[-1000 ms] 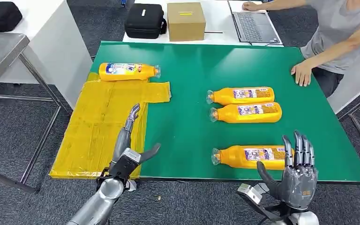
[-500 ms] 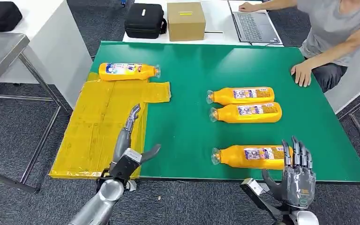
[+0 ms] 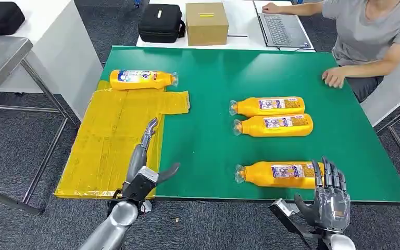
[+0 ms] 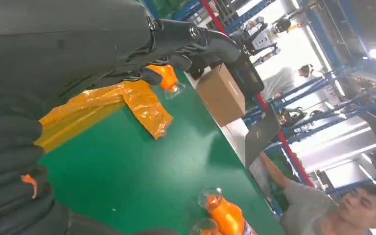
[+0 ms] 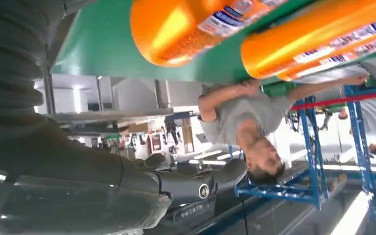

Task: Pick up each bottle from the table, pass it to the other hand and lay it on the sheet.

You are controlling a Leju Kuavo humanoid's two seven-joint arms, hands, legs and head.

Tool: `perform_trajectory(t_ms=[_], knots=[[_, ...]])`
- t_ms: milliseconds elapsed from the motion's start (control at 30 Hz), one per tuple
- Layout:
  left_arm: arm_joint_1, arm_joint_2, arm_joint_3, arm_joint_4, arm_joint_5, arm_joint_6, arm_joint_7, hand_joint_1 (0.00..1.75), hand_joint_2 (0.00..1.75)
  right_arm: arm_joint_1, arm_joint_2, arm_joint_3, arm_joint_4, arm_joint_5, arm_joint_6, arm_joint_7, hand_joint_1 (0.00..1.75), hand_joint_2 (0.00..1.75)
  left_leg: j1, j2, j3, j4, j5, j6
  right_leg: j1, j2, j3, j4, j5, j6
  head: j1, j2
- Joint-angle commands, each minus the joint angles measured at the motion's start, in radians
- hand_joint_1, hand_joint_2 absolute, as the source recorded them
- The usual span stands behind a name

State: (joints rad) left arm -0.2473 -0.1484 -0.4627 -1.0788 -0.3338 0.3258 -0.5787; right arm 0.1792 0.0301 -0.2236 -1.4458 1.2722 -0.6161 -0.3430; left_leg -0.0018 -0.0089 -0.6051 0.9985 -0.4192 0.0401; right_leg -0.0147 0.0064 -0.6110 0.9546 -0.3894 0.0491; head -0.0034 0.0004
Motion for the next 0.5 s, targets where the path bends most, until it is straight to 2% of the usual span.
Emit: perform_trajectory(t_ms=[33, 200, 300, 500], knots=[[-0.037, -0.001, -0.002, 0.043, 0.004, -0.012, 0.001, 0.0, 1.75, -0.068, -0.031, -0.037, 0.15, 0.001, 0.012, -0.01, 0.0, 1.75, 0.0, 0.001, 0.005, -0.001, -0.002, -0.002, 0.001, 0.0, 0.005, -0.001, -0.001, -0.001, 0.0, 0.0], [-0.048, -0.003, -0.01, 0.064, 0.02, -0.016, -0.014, 0.0, 1.75, -0.108, -0.06, -0.036, 0.243, -0.02, 0.008, -0.015, 0.0, 1.75, 0.001, 0.001, 0.005, 0.0, -0.002, -0.002, 0.001, 0.0, 0.005, -0.001, -0.002, -0.002, 0.0, 0.0], [-0.057, -0.005, -0.017, 0.088, 0.036, -0.004, -0.027, 0.0, 1.75, -0.167, -0.072, -0.036, 0.349, -0.159, -0.009, -0.094, 0.0, 1.75, 0.001, 0.001, 0.004, -0.001, -0.001, -0.002, 0.001, 0.0, 0.004, -0.002, -0.001, -0.001, 0.0, 0.0], [-0.065, -0.005, -0.032, 0.111, 0.046, 0.016, -0.038, 0.0, 1.75, -0.255, -0.092, 0.003, 0.478, -0.161, -0.042, -0.116, 0.0, 1.75, 0.001, 0.003, 0.005, -0.001, -0.001, -0.002, 0.001, 0.002, 0.004, -0.002, 0.0, -0.001, 0.0, 0.0]])
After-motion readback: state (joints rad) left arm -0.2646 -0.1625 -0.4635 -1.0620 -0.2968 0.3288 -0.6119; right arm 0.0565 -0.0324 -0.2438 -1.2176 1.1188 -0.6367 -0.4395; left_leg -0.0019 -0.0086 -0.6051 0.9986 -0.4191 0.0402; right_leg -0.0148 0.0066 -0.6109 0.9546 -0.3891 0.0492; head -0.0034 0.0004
